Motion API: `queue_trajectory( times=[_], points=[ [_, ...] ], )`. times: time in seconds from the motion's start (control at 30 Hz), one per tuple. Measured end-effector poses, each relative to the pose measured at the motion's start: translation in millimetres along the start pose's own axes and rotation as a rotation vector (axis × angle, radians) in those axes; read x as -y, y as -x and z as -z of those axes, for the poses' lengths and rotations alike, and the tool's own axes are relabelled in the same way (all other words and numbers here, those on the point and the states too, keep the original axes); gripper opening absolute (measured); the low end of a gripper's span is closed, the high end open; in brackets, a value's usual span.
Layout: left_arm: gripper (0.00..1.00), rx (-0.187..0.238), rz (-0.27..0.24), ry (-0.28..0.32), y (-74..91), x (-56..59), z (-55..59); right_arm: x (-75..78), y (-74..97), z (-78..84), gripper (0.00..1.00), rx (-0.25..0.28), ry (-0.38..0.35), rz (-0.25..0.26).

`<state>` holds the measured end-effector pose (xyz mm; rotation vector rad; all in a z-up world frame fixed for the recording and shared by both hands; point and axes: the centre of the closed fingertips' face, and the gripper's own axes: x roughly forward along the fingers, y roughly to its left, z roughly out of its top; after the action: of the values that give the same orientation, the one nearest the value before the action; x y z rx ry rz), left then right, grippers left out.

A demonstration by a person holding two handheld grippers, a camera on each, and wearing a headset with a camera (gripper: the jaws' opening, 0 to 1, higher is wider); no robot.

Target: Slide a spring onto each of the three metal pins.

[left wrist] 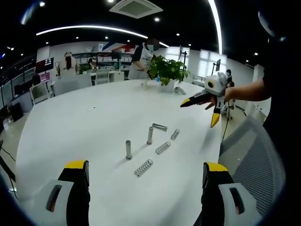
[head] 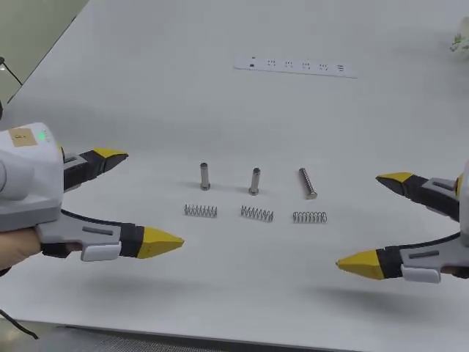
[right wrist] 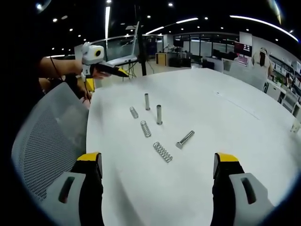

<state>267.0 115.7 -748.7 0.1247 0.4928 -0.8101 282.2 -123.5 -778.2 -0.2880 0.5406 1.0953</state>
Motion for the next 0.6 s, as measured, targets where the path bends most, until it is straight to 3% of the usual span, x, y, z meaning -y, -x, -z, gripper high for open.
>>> queue_trajectory(
  times=[0.6],
  points=[
    [0.98, -0.001, 0.0, 0.003, -1.5, -0.7, 0.7, 1.6, -5.2, -5.3, 0.96, -0.019, -0.005, -0.017]
  ],
)
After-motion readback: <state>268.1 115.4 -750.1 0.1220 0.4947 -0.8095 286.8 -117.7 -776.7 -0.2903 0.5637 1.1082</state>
